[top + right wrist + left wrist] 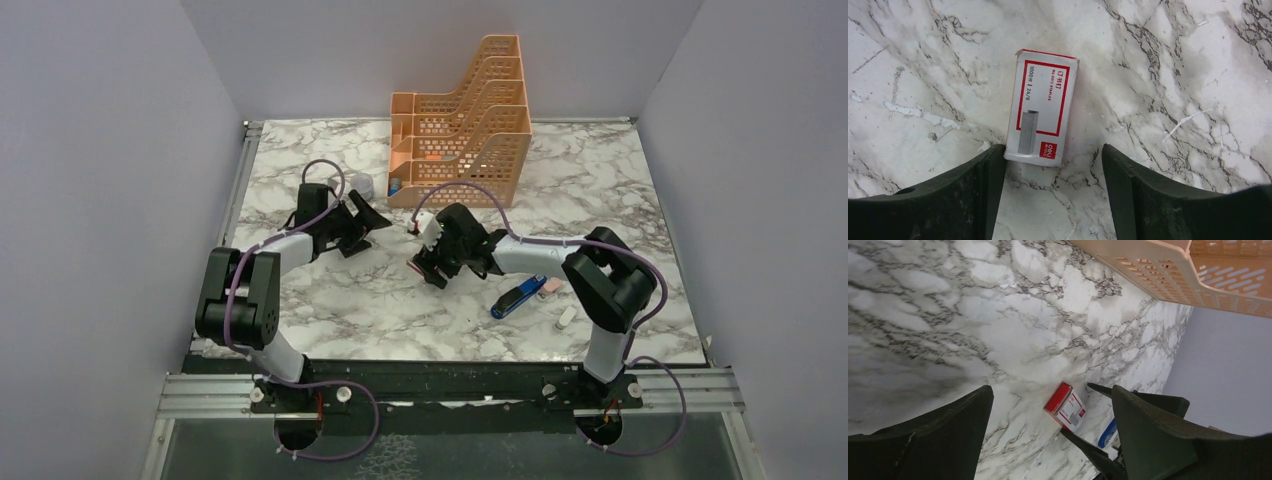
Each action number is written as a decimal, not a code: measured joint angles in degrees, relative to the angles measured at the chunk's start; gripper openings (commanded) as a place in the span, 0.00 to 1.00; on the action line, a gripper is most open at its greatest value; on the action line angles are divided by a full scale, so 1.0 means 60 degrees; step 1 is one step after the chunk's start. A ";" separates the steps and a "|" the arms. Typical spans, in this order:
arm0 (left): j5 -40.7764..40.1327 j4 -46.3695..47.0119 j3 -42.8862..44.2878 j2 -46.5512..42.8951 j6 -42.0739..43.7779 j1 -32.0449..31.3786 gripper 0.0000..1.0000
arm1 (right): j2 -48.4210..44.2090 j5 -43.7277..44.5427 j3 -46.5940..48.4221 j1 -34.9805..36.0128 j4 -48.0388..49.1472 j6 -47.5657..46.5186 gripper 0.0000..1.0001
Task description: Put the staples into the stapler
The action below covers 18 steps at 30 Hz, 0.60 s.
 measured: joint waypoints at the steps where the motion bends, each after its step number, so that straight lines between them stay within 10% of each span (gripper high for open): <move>1: 0.0040 0.0098 0.0168 0.0226 -0.0036 -0.0095 0.86 | 0.0000 0.0124 -0.0058 0.0000 0.0055 0.0007 0.68; 6: 0.0310 0.0441 0.0503 0.0692 -0.0062 -0.0357 0.82 | 0.0000 0.0656 -0.0076 -0.0007 0.0273 -0.0189 0.52; 18: 0.1209 0.1235 0.0514 0.1545 -0.0095 -0.0984 0.50 | 0.0262 -0.0331 0.0186 -0.0306 0.0368 -0.1381 0.58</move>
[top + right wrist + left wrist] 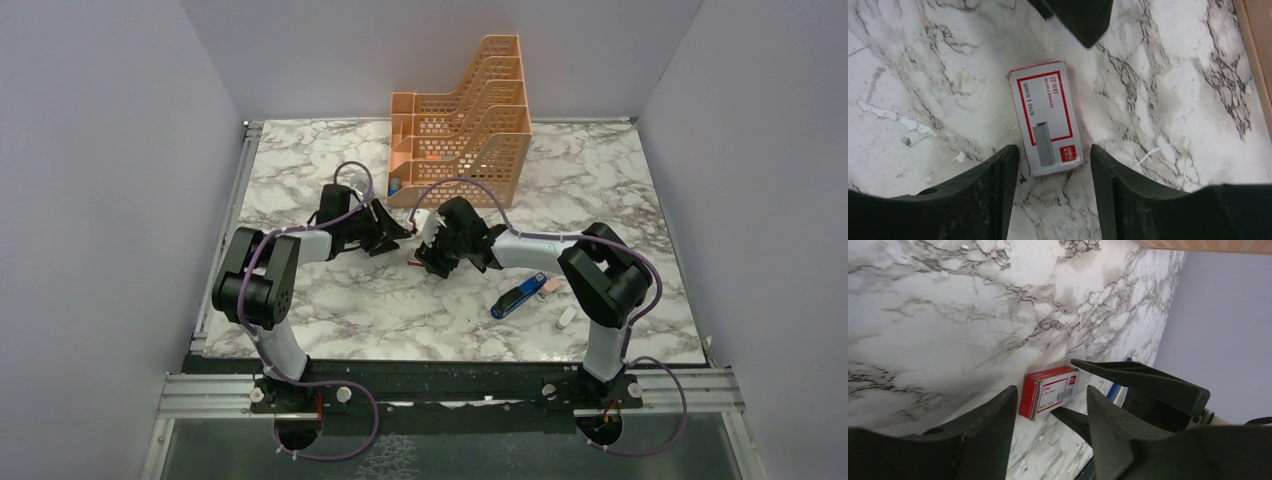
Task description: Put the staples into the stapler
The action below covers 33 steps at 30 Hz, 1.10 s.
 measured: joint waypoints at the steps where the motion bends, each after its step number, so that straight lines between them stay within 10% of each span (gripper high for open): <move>1: 0.0055 0.0076 0.0004 0.0055 -0.0011 -0.0058 0.48 | 0.0055 -0.0142 0.0047 0.0000 0.0033 -0.0106 0.56; 33: 0.0470 -0.0404 -0.0029 0.0554 0.0816 -0.0430 0.24 | 0.0313 -0.1206 0.0138 -0.0018 0.0401 -0.0907 0.40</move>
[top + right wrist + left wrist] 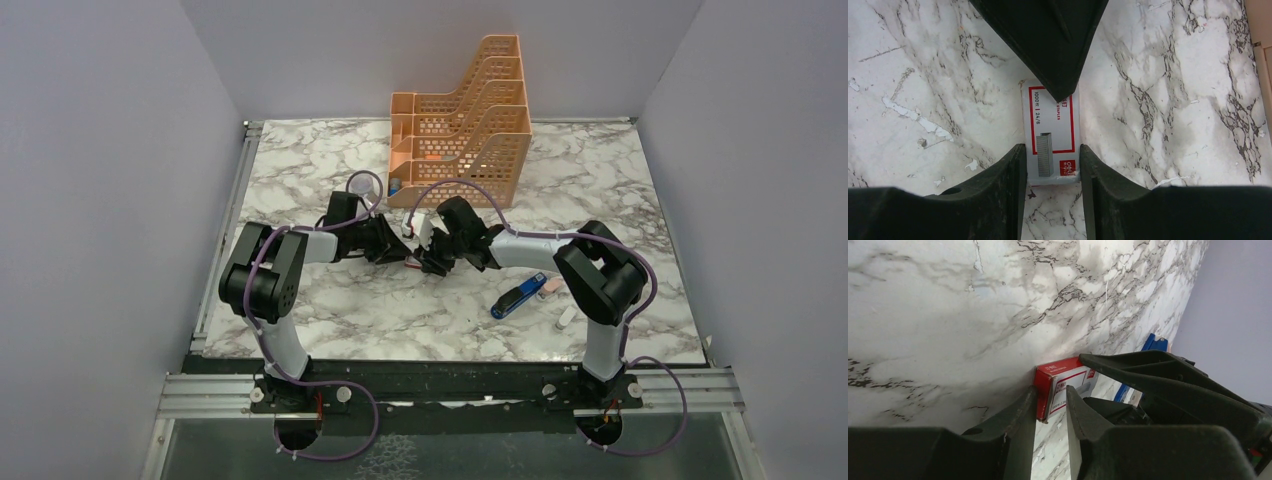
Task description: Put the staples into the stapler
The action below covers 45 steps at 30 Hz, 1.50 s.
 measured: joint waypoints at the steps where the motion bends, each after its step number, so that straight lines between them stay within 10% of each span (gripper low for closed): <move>1: 0.0011 0.0018 -0.0011 0.0000 0.0000 0.0000 0.20 | 0.0000 -0.0022 0.0000 0.0000 -0.0004 0.0000 0.40; 45: 0.1537 0.1027 -0.0157 0.0688 -0.0033 0.0474 0.24 | 0.0240 -0.0055 0.0004 0.0182 0.0707 0.0240 0.40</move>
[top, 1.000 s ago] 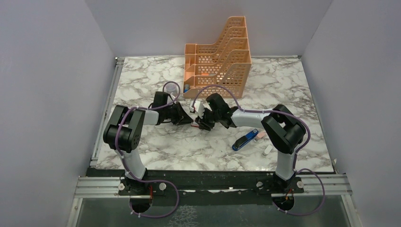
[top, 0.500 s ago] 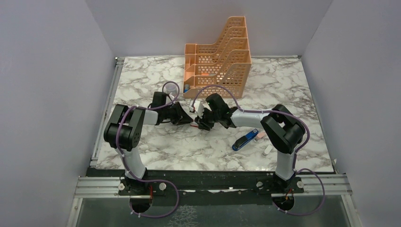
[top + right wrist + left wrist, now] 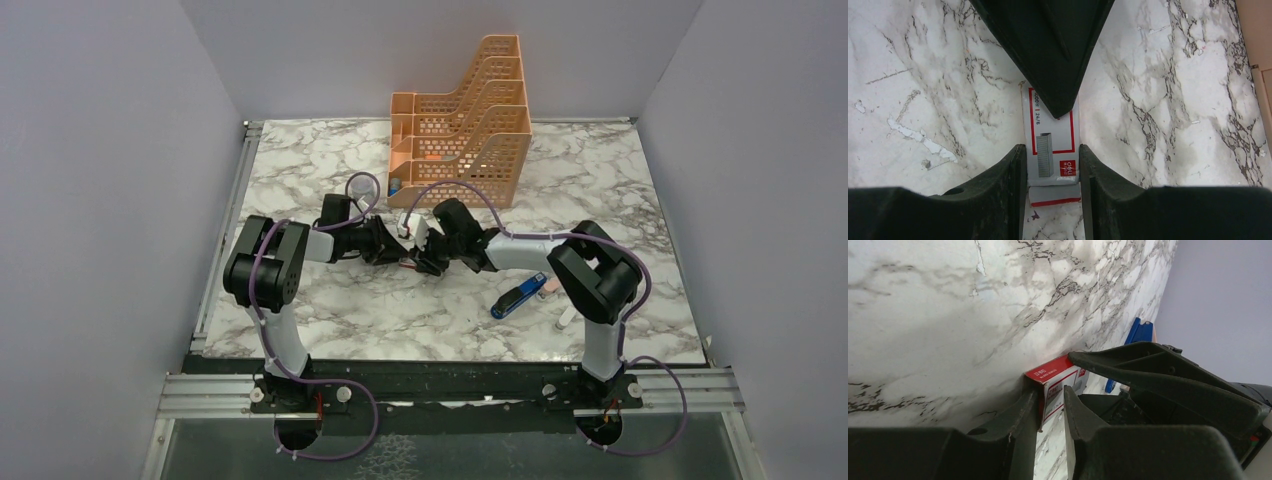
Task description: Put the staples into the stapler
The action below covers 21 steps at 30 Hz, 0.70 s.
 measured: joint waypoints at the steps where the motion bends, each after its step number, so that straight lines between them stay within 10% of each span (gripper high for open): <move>1: 0.0036 0.0000 0.0004 0.0015 0.0004 0.0004 0.24 | 0.0015 0.0000 0.0000 0.0015 0.0047 0.0011 0.40; 11: 0.0291 -0.0441 0.0095 0.0029 0.0164 0.0164 0.25 | 0.0098 0.0058 0.0058 0.0175 0.0270 0.0361 0.57; 15: 0.0608 -0.0841 0.0208 0.0029 0.0324 0.0146 0.41 | 0.0047 0.0175 0.0058 0.0255 0.0364 0.0900 0.79; 21: 0.0834 -0.1355 0.0313 -0.0117 0.0674 0.0240 0.62 | -0.1096 0.1319 -0.0153 0.0200 0.0339 0.2262 0.83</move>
